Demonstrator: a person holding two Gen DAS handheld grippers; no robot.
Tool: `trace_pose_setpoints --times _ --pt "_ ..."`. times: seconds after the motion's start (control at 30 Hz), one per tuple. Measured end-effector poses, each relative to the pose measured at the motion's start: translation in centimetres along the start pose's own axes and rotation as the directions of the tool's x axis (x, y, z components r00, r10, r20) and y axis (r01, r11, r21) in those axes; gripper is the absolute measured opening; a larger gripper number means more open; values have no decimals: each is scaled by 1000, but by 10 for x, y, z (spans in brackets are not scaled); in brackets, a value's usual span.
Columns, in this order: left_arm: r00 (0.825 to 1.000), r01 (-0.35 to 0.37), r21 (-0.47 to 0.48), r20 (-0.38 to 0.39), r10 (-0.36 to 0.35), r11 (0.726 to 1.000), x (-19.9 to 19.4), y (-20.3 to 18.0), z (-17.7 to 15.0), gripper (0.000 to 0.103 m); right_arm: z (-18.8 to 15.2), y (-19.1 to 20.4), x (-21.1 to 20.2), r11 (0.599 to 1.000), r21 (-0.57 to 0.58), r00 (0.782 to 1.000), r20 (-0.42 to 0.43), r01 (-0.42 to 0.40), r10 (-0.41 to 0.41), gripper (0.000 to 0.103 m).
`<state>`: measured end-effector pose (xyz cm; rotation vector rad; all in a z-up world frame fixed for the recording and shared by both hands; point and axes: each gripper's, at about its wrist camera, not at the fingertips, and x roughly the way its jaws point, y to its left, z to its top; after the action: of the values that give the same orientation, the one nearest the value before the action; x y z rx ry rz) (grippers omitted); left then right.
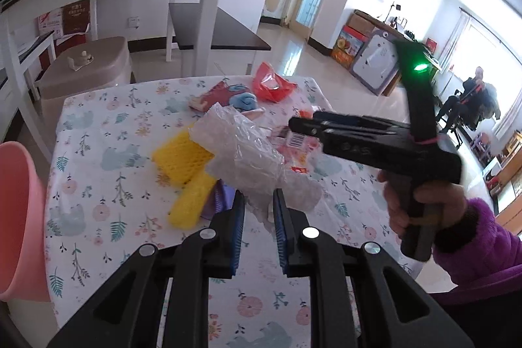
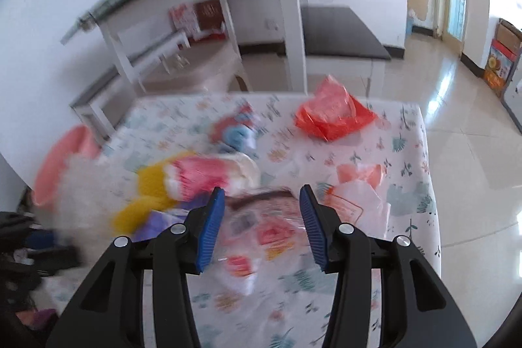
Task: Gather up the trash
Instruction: 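Grasp the clear bubble-wrap bag with the left gripper while the right gripper grasps a clear wrapper, then carry both items over the pink bucket and open both grippers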
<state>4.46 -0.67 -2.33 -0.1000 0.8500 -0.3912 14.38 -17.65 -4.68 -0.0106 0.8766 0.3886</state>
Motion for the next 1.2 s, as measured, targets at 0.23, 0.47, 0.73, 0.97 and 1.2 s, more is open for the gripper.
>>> trace_pose_setpoints --times 0.23,0.47,0.73,0.97,1.2 --pt "1000 -6 -24 1 6 1000 -2 13 -9 16 -17 -12 14 998 54 998 -62 -15 18 47" --pt "1000 -3 -42 22 4 999 -3 21 -10 16 -29 -11 -5 997 71 999 -36 0 3 12" --pt "993 -57 -58 100 62 997 -22 32 -8 16 -11 17 -56 997 35 993 106 -62 58 11" --pt "961 -174 -136 192 198 975 -65 68 -6 16 22 93 -62 972 -128 965 149 -195 213 11" --pt "900 -318 -263 217 377 911 -115 126 -25 17 51 187 -34 896 -255 919 60 -364 391 10"
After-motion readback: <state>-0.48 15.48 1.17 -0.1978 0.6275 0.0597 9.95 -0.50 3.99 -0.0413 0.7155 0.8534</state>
